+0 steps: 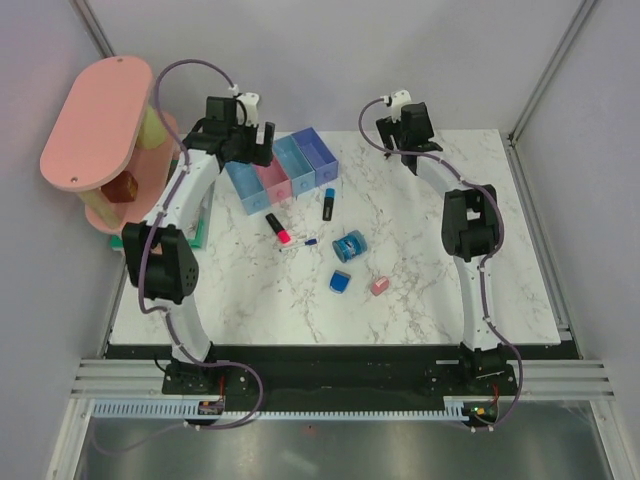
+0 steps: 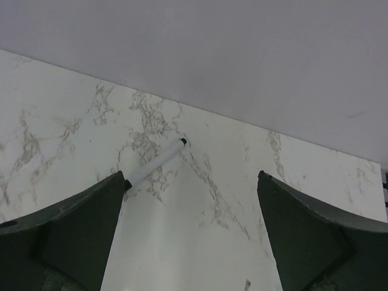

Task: Sort the stationery into containers
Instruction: Move the pen to the center of the board.

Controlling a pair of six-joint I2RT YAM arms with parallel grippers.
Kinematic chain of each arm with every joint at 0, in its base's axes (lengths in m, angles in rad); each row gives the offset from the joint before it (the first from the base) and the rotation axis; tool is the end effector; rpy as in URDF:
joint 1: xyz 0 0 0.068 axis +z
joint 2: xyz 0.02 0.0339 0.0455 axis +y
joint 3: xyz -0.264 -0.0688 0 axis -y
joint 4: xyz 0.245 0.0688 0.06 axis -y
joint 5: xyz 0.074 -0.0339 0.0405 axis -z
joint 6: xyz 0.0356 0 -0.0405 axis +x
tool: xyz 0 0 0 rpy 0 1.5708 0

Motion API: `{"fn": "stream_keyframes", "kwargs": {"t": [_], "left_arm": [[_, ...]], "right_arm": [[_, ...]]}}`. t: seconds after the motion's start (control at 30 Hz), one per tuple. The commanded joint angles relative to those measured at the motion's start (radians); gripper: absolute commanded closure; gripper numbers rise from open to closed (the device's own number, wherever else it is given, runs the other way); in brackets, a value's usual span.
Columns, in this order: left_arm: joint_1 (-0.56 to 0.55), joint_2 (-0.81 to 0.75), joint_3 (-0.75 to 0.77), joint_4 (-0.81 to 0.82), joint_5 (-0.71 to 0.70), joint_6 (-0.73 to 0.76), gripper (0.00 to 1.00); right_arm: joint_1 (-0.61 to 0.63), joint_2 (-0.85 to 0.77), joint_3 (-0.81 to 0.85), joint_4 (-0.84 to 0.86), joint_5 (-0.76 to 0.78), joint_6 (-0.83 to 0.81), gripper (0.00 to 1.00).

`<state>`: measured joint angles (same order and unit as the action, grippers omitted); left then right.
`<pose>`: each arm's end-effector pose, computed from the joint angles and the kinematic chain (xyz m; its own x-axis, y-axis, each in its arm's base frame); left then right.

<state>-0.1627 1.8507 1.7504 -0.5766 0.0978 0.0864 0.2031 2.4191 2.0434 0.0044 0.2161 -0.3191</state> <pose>0.4218 -0.0728 0.3338 -0.5954 0.1848 -0.7819 0.2888 0.9574 0.0063 0.5592 0.1074 0.2145 -0.3370 -0.3823 -0.8604 -0.1127 0.9237 -0.3662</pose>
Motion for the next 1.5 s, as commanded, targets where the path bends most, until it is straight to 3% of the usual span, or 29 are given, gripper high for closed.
{"fn": "stream_keyframes", "kwargs": {"t": [0.0, 0.2, 0.47, 0.7, 1.0, 1.17, 1.47], "left_arm": [[-0.09, 0.157, 0.257, -0.068, -0.026, -0.076, 0.0], [-0.178, 0.392, 0.521, -0.08, -0.038, -0.076, 0.0], [-0.222, 0.558, 0.659, -0.077, -0.087, -0.105, 0.0], [-0.232, 0.593, 0.664, -0.063, -0.076, -0.088, 0.0], [-0.241, 0.614, 0.666, -0.035, -0.098, -0.027, 0.0], [-0.245, 0.639, 0.666, -0.022, -0.174, -0.007, 0.0], [-0.255, 0.697, 0.676, 0.003, -0.254, 0.033, 0.0]], "right_arm": [[-0.011, 0.128, 0.15, 0.117, -0.001, 0.025, 0.02], [-0.022, 0.253, 0.262, 0.186, -0.018, 0.048, 0.02], [-0.039, 0.345, 0.334, 0.213, -0.035, 0.017, 0.02], [-0.048, 0.307, 0.275, 0.146, -0.037, 0.031, 0.02], [-0.047, 0.207, 0.187, -0.067, -0.112, 0.014, 0.02], [-0.045, 0.172, 0.15, -0.139, -0.123, 0.026, 0.02], [-0.045, 0.011, -0.109, -0.159, -0.142, 0.046, 0.02]]}}
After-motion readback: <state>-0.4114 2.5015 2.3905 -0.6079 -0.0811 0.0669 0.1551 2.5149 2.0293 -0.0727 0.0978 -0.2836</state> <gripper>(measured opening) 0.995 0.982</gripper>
